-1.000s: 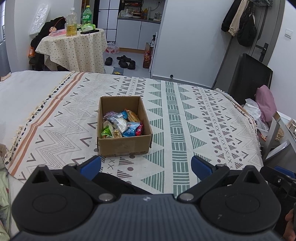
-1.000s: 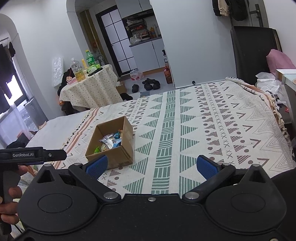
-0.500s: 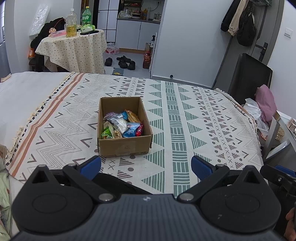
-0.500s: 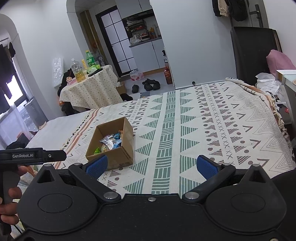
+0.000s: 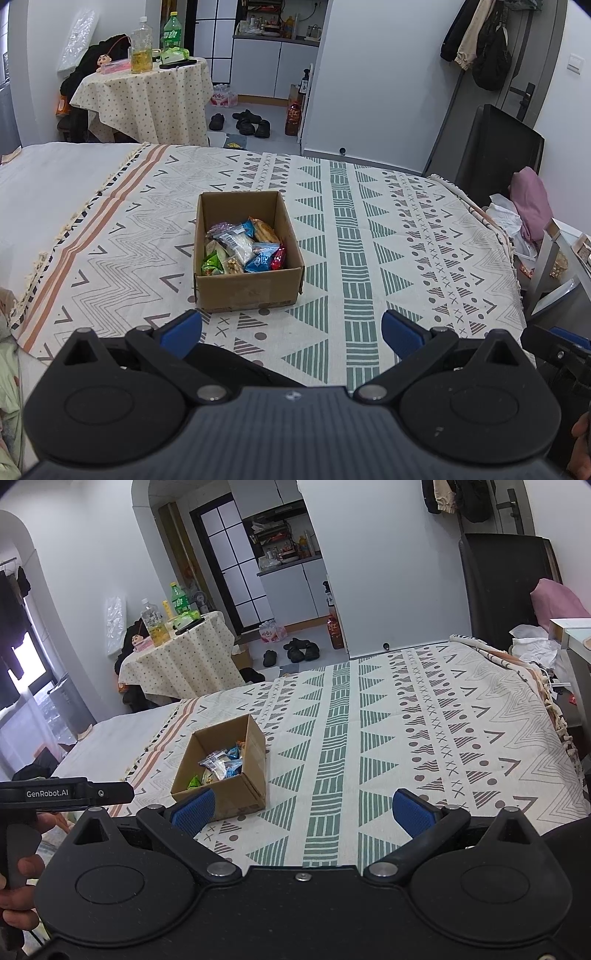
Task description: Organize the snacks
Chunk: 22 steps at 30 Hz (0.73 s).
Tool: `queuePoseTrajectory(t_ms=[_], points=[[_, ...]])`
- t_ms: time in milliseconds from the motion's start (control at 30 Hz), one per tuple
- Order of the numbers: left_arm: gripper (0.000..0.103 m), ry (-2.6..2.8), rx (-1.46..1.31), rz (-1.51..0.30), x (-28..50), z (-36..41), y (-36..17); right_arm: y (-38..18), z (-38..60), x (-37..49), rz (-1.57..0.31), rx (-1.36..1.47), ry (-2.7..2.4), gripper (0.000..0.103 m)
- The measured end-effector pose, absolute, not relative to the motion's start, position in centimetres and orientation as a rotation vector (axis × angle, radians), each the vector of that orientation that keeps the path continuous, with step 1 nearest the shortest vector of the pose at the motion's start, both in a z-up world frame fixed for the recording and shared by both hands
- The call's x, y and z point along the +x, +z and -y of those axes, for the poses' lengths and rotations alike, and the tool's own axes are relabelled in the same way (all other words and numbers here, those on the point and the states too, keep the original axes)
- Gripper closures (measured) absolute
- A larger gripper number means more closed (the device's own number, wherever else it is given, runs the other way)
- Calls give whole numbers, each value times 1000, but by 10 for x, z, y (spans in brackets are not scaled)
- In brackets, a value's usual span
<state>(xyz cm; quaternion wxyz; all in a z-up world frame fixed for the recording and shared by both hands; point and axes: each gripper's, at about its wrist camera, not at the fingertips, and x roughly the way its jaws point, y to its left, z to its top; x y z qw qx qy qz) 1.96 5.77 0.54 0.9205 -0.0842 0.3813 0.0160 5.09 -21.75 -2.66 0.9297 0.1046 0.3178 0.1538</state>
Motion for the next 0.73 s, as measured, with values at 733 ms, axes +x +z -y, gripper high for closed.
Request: queuePoseTrajectory(t_ms=[733], points=[[0,32,-161,-786,16,-60,2,-27,217,52,-653,216,302,0]])
